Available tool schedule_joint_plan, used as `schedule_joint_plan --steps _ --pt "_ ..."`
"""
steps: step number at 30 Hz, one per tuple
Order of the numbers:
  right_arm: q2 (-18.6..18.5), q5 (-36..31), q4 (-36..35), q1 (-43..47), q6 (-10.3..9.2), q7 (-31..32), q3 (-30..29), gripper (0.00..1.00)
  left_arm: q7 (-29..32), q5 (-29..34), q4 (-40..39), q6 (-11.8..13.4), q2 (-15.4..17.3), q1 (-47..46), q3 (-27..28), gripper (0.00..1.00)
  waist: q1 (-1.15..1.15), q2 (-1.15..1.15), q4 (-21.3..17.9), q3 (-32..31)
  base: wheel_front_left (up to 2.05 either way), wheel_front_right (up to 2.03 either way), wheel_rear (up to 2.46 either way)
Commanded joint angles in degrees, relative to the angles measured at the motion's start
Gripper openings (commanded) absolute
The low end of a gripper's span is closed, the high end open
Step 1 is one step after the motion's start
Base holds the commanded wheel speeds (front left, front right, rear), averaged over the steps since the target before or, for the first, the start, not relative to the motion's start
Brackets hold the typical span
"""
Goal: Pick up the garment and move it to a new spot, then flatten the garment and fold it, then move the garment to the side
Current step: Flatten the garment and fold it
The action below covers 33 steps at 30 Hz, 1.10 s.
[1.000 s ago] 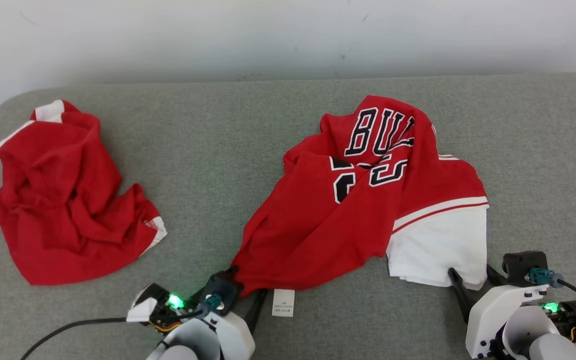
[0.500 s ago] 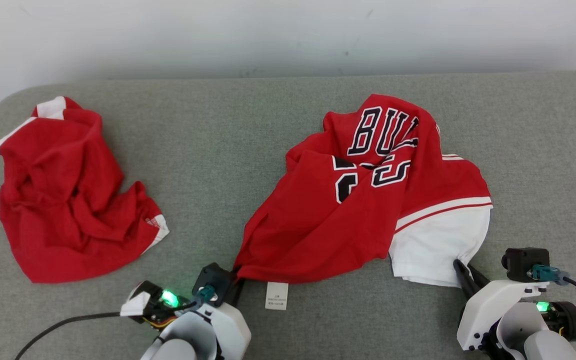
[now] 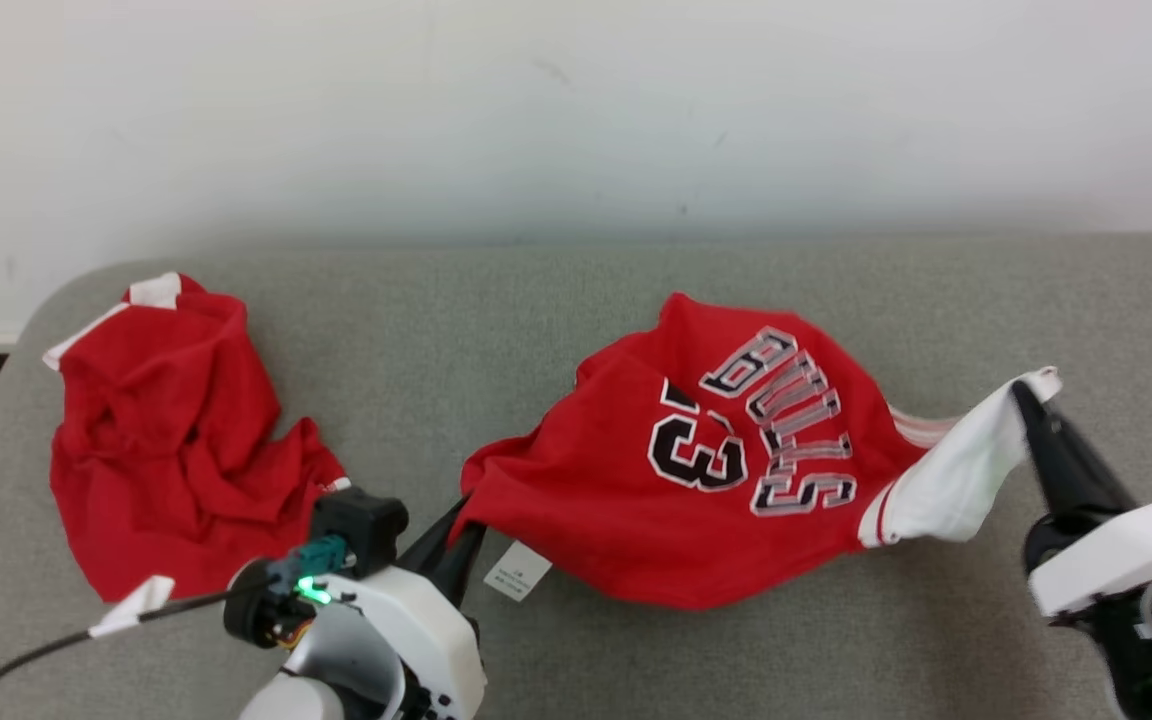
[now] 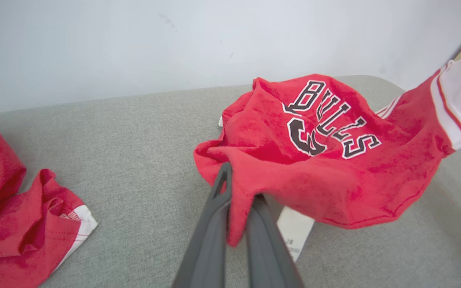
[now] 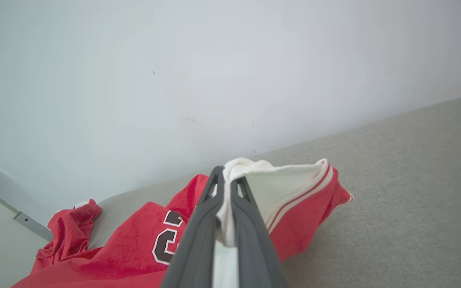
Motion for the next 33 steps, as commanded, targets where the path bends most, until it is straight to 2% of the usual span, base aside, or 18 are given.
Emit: schedule_joint_plan --steps 1,2,3,12,17,20,26,28,33 --pt "-0.4 1.2 -3.8 1.2 0.17 1.1 -1.5 0.00 2.0 -2.2 -4.6 -0.5 0.5 1.2 0.2 0.00 -0.01 0.00 -0.2 -2.1 0.00 0.00 0.00" --pt "-0.4 1.8 -6.4 1.6 0.17 1.9 -2.7 0.00 3.7 -3.6 -7.8 -0.4 0.8 1.7 0.3 0.00 -0.01 0.00 -0.2 -2.6 0.00 0.00 0.00" --pt "-0.4 1.8 -6.4 1.6 0.17 1.9 -2.7 0.00 3.7 -3.6 -7.8 -0.4 0.8 1.7 0.3 0.00 -0.01 0.00 -0.2 -2.6 0.00 0.00 0.00" --pt "0.5 6.2 -29.5 -0.3 0.17 11.6 -14.3 0.00 19.4 -15.2 -34.2 -1.0 4.8 -0.1 1.9 0.00 -0.01 0.00 -1.1 -5.5 0.00 0.00 0.00" --pt "1.1 8.9 -37.1 -6.3 0.17 17.4 -20.4 0.00 28.5 -22.1 -42.6 -0.3 7.0 -4.9 4.1 0.00 -0.01 0.00 -2.5 -5.5 0.00 0.00 0.00" --pt "1.4 9.3 -39.6 -10.7 0.17 21.3 -23.7 0.00 33.3 -25.9 -45.2 1.2 8.2 -8.8 6.5 0.00 -0.01 0.00 -3.4 -4.7 0.00 0.00 0.00" --pt "1.5 6.5 -36.9 -19.0 0.17 27.6 -25.9 0.00 39.6 -29.7 -42.3 3.2 9.5 -16.6 8.2 0.00 -0.01 0.00 -4.7 1.0 0.00 0.00 0.00" --pt "1.6 5.4 -34.0 -22.0 0.17 28.2 -25.1 0.00 40.6 -29.8 -39.6 3.0 9.5 -19.3 7.5 0.00 -0.01 0.00 -5.1 4.0 0.00 0.00 0.00" --pt "1.8 1.2 -23.3 -32.8 0.17 25.8 -21.5 0.00 40.1 -25.0 -28.5 1.5 10.3 -30.3 5.4 0.00 -0.01 0.00 -5.3 11.9 0.00 0.00 0.00"
